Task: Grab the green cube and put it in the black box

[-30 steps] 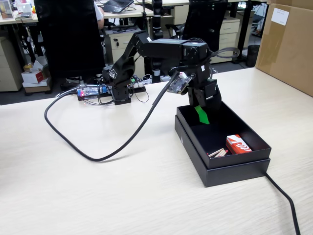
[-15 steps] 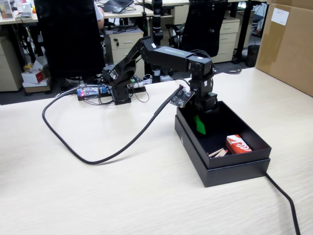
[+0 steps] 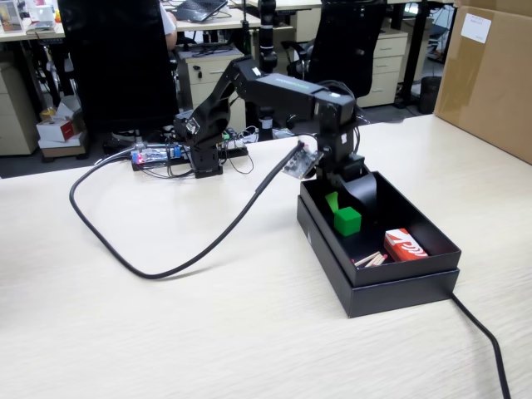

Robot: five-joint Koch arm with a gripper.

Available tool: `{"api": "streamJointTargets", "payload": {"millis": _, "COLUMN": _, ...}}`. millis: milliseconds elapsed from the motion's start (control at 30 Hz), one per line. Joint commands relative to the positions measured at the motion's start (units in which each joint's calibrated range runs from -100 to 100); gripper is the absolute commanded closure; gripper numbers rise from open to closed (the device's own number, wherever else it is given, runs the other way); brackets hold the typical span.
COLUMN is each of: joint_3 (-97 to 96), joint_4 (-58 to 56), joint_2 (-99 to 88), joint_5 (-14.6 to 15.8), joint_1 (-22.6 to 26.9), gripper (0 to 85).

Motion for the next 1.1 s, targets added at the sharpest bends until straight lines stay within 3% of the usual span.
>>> {"api": "streamJointTargets", "payload": {"millis": 0, "joint_3": 3.1, "joint_4": 0.4, "joint_2": -14.6, "joint_5": -0.2, "joint_1": -0.7, "gripper": 37.5}}
{"api": "streamJointTargets", "payload": {"millis": 300, "joint_3": -6.5, "joint_4": 0.4, "joint_2": -45.7, "joint_5": -3.5, "joint_1": -5.1, "gripper": 38.0}}
{"api": "streamJointTargets", "payload": {"millis": 567, "joint_3": -44.2, "joint_4": 11.8, "joint_2": -78.4, "joint_5": -8.1, "joint_1": -12.4, "gripper": 37.8}}
{"api": "streamJointTargets", "payload": {"millis": 833, "joint_3": -73.4, "joint_4": 17.9, "joint_2": -101.9, "joint_5": -9.3, "joint_1": -16.5, "gripper": 36.6}}
{"api": "streamJointTargets", "payload": {"millis": 1067, "joint_3": -87.5, "joint_4": 23.2, "joint_2": -110.2, "joint_5": -9.3, "joint_1": -18.5, "gripper": 35.2}}
